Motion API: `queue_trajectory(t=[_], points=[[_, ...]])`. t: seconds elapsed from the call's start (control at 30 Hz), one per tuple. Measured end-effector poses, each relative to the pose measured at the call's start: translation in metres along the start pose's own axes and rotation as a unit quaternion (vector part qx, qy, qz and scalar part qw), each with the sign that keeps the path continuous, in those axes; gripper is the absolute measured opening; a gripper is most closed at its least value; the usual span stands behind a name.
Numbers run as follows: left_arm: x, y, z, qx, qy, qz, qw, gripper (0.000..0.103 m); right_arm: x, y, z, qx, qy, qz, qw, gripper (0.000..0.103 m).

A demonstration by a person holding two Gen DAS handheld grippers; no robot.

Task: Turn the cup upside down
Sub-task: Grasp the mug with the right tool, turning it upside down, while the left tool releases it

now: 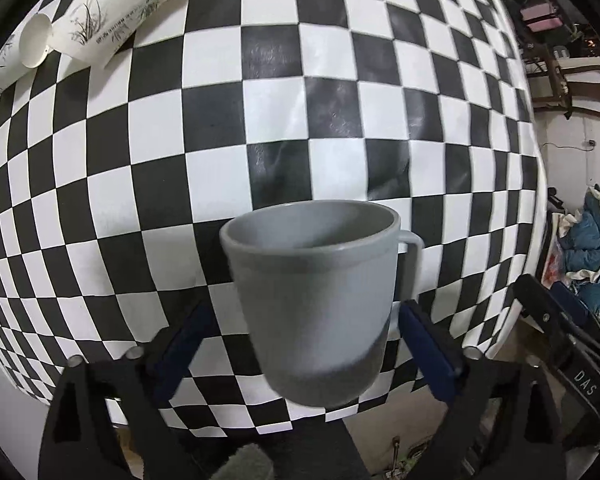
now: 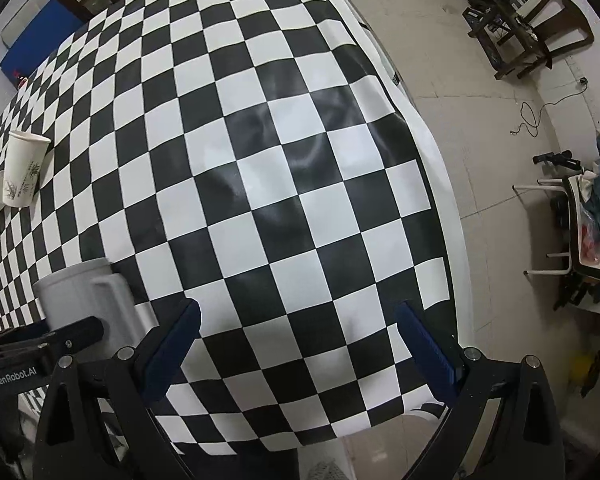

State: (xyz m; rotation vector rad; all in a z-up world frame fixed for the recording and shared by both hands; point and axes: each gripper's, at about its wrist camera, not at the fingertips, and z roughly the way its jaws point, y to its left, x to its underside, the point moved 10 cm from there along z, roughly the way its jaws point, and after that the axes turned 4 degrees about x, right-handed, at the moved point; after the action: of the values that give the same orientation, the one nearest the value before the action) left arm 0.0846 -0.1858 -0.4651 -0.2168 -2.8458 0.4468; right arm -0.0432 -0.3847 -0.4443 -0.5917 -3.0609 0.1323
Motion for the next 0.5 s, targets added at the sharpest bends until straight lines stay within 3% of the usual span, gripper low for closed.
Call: queue_trajectory(t=[0.13, 0.33, 0.4, 0.5], points=[[0.001, 0.004, -0.026, 0.003, -0.034, 0.002, 0.9994, 0.099, 0.002, 0.009, -0.02, -0.006, -0.01, -0.012, 1.0, 0.1], [0.006, 0.029, -0.077, -0.055, -0.129, 0.007, 0.9901, 0.101, -0.004, 0.03, -0.064, 0.0, -0.048, -0.069, 0.996, 0.1], [0.012, 0.045, -0.095, -0.083, -0.162, 0.004, 0.9833, 0.103, -0.009, 0.042, -0.08, 0.006, -0.064, -0.114, 0.991, 0.1], [0.021, 0.065, -0.113, -0.122, -0.205, 0.002, 0.9711, 0.103, -0.012, 0.066, -0.1, 0.039, -0.089, -0.213, 0.972, 0.1]])
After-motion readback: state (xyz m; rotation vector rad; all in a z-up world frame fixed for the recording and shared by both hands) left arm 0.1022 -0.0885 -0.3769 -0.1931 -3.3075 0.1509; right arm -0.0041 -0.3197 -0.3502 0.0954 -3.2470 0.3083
